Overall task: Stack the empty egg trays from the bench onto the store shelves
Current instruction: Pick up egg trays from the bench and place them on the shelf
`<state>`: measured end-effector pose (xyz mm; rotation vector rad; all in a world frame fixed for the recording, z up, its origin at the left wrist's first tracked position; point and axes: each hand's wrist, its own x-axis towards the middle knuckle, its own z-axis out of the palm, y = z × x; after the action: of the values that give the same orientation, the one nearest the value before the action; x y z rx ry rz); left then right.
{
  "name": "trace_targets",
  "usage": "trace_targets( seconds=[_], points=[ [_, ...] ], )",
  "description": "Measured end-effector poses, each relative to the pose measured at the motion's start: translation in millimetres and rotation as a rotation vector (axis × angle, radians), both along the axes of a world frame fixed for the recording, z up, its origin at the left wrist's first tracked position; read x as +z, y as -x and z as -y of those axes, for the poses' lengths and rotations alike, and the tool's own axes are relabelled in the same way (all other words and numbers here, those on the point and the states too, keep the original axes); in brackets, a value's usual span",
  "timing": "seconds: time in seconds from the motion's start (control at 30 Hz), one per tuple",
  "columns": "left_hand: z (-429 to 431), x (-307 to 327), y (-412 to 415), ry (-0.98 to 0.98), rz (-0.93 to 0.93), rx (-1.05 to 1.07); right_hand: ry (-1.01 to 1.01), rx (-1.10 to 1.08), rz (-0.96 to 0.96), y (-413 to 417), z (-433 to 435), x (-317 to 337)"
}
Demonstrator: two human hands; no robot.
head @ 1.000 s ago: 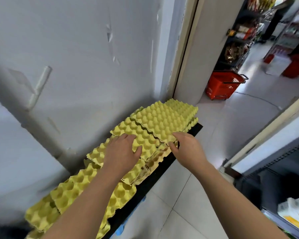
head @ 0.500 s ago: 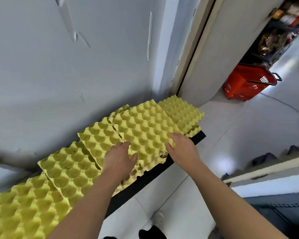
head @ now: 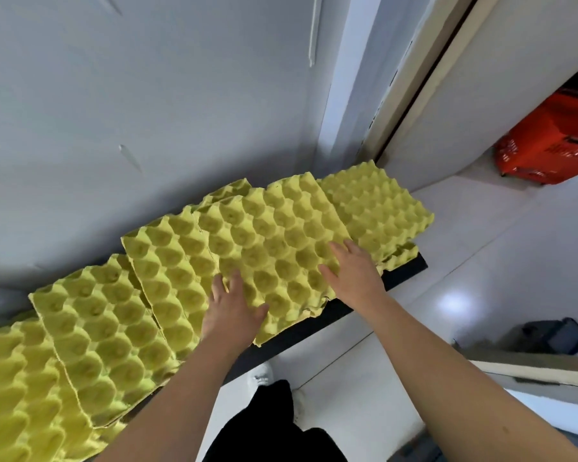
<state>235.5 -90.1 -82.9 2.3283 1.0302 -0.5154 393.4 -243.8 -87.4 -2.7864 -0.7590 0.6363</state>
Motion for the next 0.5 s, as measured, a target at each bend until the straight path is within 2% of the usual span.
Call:
trace_targets(
  seconds=[0.27,0.5],
  points=[
    [12,-24,-10,0.050,-0.047,0.101,0.111,-0.003,-0.107,-37,8,-55],
    [25,-40,-21,0.083,0.003,0.273,0.025,0.013,-0.240,-56,17,-71]
  ],
)
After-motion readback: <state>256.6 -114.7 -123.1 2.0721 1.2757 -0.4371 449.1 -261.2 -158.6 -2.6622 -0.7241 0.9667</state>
